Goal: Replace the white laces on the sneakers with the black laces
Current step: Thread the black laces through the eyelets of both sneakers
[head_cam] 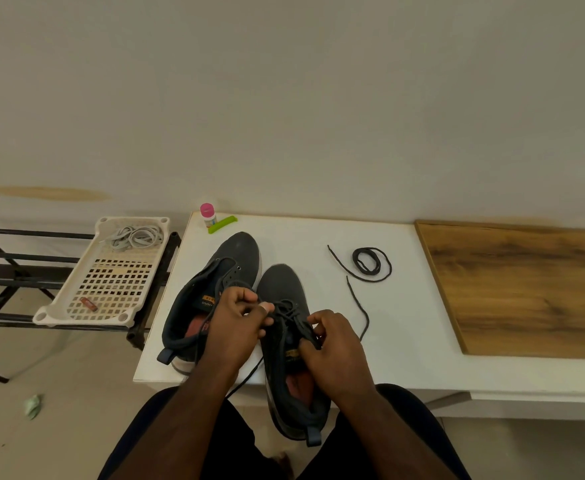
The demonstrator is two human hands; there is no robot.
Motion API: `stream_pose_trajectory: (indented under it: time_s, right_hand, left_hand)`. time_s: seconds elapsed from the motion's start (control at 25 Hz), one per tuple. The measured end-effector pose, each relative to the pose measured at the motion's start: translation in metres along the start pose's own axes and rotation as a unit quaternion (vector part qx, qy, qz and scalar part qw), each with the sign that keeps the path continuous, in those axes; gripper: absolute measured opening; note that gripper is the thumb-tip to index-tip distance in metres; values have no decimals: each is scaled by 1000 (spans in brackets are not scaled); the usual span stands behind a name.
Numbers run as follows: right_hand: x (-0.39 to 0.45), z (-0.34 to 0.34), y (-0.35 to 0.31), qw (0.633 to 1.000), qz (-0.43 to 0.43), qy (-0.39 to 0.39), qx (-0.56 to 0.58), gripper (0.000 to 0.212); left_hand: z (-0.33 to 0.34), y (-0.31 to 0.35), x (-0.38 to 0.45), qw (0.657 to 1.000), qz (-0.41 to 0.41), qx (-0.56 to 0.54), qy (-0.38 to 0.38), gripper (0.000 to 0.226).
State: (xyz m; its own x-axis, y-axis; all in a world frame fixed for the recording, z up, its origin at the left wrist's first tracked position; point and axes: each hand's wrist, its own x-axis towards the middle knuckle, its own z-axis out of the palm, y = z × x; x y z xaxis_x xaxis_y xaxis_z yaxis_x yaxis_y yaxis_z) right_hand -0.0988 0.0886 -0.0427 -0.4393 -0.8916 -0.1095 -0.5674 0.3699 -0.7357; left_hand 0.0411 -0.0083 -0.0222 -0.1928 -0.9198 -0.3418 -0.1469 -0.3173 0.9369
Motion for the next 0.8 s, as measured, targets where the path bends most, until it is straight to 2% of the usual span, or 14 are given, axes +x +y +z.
stream_pose_trajectory:
  time_s: [0.12, 0.36, 0.56, 0.68, 0.72, 0.8]
  right_hand:
    - [-1, 1, -1, 1000, 15, 4, 16, 23]
    - [-6, -1, 2, 999, 9, 5, 32, 24]
    - [-9, -3, 2, 999, 9, 1, 51, 21]
    - [-3, -10, -8, 990, 51, 34, 128, 18]
    - [2, -15, -16, 975, 82, 36, 204, 18]
    - [17, -27, -33, 916, 138, -16, 375, 25]
  left_hand:
    - [2, 5, -2, 999, 29, -16, 12, 19]
    - [-2, 33, 0, 988, 77, -129, 33, 10]
    - [-7, 80, 6, 982, 139, -123, 19, 6]
    - [-5, 94, 2, 988, 136, -16, -71, 15]
    - [-4, 93, 0, 983, 126, 40, -125, 17]
    - [-5, 87, -5, 956, 104, 129, -241, 20]
